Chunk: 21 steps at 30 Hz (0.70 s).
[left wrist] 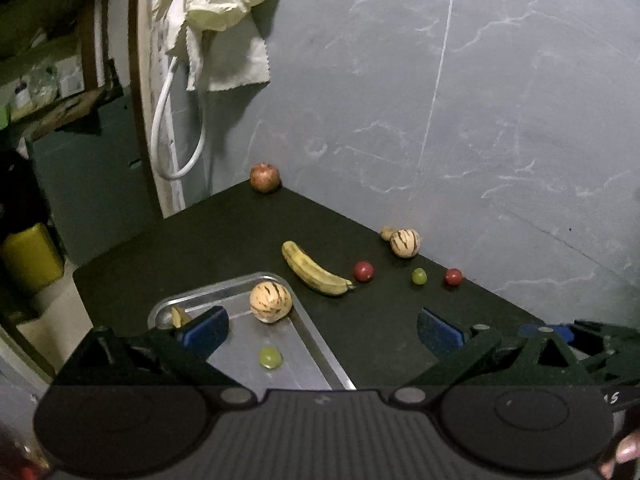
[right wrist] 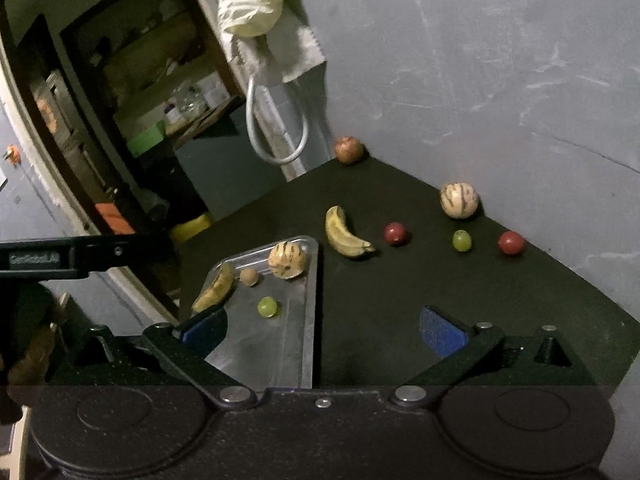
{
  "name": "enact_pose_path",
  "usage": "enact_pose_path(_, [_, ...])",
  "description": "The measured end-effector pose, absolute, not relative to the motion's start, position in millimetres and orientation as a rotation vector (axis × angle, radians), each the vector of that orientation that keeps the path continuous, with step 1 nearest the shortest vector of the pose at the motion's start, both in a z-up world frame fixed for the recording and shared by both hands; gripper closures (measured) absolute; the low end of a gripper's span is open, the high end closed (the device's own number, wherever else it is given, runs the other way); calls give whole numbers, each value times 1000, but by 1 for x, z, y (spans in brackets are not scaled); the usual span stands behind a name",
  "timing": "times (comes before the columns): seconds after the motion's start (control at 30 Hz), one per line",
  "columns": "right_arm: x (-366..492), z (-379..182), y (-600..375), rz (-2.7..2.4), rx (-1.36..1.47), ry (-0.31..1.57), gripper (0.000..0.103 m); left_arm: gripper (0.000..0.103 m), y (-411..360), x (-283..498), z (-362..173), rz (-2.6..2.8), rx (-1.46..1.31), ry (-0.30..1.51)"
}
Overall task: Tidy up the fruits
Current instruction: 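Move the left tool toward the loose banana while the right tool moves toward another grape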
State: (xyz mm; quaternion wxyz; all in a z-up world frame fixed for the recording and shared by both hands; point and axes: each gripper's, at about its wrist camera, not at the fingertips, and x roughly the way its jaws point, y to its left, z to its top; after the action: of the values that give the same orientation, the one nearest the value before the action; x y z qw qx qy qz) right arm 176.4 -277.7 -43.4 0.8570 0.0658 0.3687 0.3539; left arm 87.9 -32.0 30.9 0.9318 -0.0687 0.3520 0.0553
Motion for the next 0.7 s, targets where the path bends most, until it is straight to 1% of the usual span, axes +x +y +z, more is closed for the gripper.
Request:
enact_pose_path(0.33, [175,-42,-294,720,157,740,1,1,-32,87,31,115,-173,743])
enact_pose_path(0.53, [180,-46,-299,668,159,750,1,1,-29,111,27,80,-173,742])
enact_pose_path(0.7, [186,-46,-295,631,134,758,1,1,-19,148,15,58,-216,753])
